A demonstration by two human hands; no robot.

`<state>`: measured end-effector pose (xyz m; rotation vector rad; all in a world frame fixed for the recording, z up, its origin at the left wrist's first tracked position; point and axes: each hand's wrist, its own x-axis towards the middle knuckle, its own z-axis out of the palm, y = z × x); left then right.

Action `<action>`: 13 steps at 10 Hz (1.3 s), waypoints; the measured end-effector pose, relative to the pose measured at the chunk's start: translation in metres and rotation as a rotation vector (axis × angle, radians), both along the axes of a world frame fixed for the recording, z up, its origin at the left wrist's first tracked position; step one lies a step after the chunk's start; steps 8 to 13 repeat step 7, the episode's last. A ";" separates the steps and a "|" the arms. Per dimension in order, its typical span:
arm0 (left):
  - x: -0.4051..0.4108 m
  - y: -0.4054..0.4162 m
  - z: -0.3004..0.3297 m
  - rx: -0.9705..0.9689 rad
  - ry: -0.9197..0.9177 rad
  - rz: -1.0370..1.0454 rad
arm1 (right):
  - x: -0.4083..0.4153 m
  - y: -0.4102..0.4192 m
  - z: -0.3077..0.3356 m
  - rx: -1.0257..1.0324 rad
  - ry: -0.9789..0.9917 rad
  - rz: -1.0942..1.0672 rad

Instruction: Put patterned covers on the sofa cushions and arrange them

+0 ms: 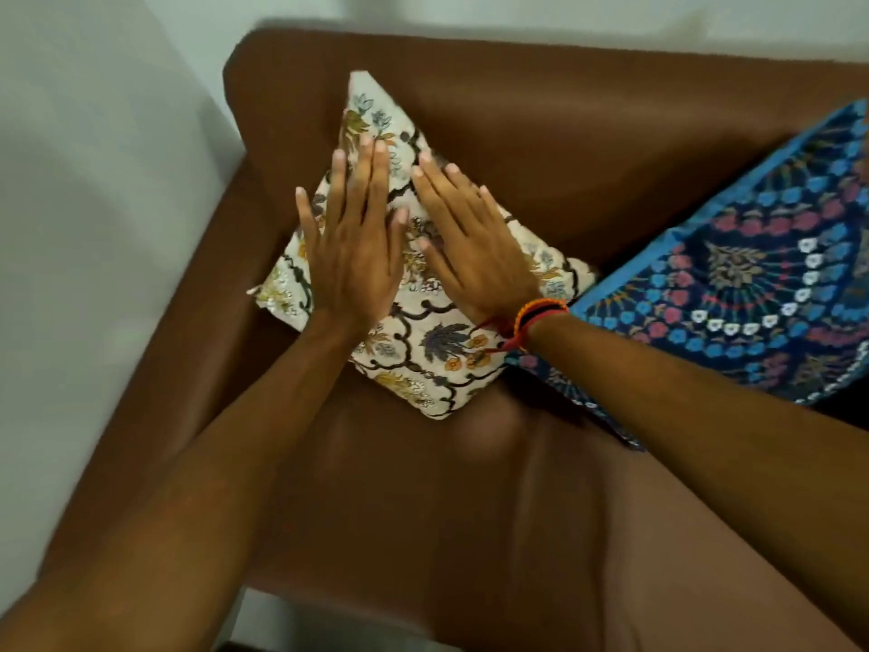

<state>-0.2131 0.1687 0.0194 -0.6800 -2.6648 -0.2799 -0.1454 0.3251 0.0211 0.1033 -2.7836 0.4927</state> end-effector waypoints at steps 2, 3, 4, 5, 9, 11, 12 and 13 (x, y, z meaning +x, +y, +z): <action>-0.021 -0.023 -0.015 0.121 -0.035 0.143 | -0.010 0.016 -0.019 -0.088 -0.152 -0.274; -0.019 -0.019 -0.014 0.104 0.019 0.042 | -0.009 0.010 -0.010 -0.066 -0.104 -0.225; -0.017 -0.018 -0.018 0.058 -0.051 0.020 | -0.008 0.002 -0.009 0.057 -0.144 -0.088; -0.015 -0.029 -0.006 0.147 -0.186 0.192 | 0.002 0.011 0.002 -0.044 -0.307 -0.332; -0.024 -0.009 0.114 0.051 -0.033 0.021 | 0.020 0.064 0.118 0.104 -0.202 -0.392; -0.024 -0.009 0.114 0.051 -0.033 0.021 | 0.020 0.064 0.118 0.104 -0.202 -0.392; -0.024 -0.009 0.114 0.051 -0.033 0.021 | 0.020 0.064 0.118 0.104 -0.202 -0.392; -0.024 -0.009 0.114 0.051 -0.033 0.021 | 0.020 0.064 0.118 0.104 -0.202 -0.392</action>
